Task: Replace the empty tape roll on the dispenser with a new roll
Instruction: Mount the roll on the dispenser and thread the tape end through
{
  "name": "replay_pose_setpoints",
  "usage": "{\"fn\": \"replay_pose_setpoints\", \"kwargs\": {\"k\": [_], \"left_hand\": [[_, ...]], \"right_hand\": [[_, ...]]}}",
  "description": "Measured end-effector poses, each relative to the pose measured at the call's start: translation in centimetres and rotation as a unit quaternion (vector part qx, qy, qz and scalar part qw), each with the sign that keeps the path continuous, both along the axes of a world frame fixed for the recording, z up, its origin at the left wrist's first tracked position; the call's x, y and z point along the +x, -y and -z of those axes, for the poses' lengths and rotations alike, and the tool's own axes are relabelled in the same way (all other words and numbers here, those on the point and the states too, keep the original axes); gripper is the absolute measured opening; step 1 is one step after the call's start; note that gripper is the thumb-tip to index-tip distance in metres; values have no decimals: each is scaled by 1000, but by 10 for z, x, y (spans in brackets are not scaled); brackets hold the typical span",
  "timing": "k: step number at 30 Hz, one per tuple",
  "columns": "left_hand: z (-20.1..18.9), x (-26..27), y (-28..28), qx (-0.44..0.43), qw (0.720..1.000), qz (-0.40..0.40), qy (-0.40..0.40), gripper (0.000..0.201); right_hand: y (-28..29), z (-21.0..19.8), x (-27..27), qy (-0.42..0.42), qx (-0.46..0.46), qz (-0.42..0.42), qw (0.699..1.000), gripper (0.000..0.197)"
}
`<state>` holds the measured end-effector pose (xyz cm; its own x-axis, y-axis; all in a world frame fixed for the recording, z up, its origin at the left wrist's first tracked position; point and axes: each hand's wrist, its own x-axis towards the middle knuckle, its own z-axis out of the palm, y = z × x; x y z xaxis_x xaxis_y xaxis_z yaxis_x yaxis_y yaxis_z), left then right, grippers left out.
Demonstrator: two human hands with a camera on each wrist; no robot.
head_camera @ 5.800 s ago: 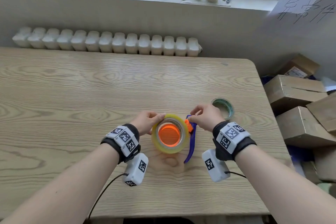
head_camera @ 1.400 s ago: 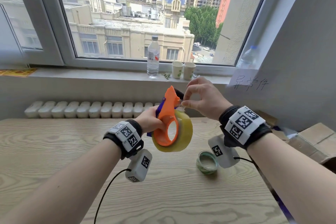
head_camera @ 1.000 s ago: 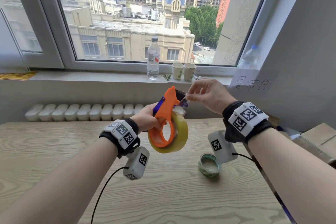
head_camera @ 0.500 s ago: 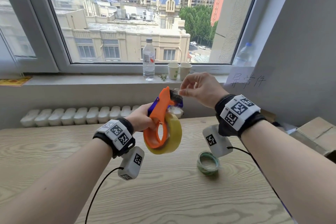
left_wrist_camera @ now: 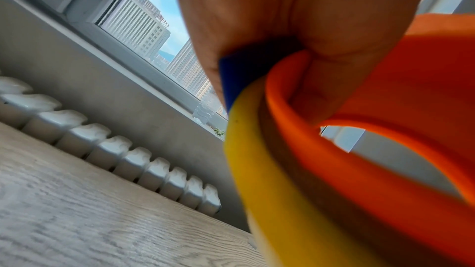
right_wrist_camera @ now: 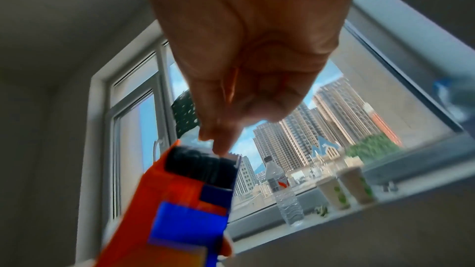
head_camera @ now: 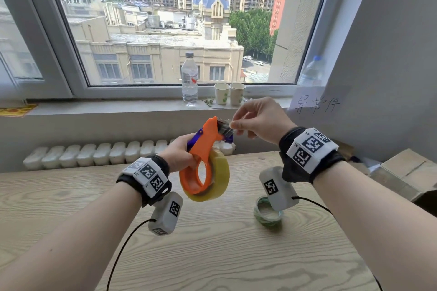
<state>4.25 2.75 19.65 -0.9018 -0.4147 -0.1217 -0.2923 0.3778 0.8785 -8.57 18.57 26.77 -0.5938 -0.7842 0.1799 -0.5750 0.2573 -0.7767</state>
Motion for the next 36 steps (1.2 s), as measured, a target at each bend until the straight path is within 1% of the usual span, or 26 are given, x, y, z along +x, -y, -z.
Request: {"fn": "replay_pose_setpoints", "kwargs": {"k": [2,4,8,11,15,19,22,25,29,36], "left_hand": [[-1,-1,0,-30,999,-15,-12,48],[1,-2,1,-79,996,-32,-25,45],[-2,-4,0,-158,986,-41,-27,49],[-5,-4,1,-187,981,-44,-20,54],[-7,-6,5,-201,978,-51,-14,59],[-9,-6,6,-224,973,-49,-14,61],[-8,-6,6,-243,969,-44,-17,59],[-7,-6,6,-258,965,-42,-19,57],[-5,-5,6,-266,963,-35,-17,54],[-3,-2,8,-264,963,-41,-20,53]], "right_hand": [[-5,2,-1,100,-13,3,995,6],[-9,5,-3,171,-7,6,985,9],[-14,11,-5,255,11,15,967,10],[-14,15,-5,288,10,40,957,14],[-14,18,-6,295,26,95,951,21],[-11,22,-3,315,83,119,938,44],[-6,22,-1,322,103,110,935,52],[-2,22,-1,330,109,102,932,42],[-3,23,0,365,105,90,921,28],[-2,24,3,411,77,80,905,16]]}}
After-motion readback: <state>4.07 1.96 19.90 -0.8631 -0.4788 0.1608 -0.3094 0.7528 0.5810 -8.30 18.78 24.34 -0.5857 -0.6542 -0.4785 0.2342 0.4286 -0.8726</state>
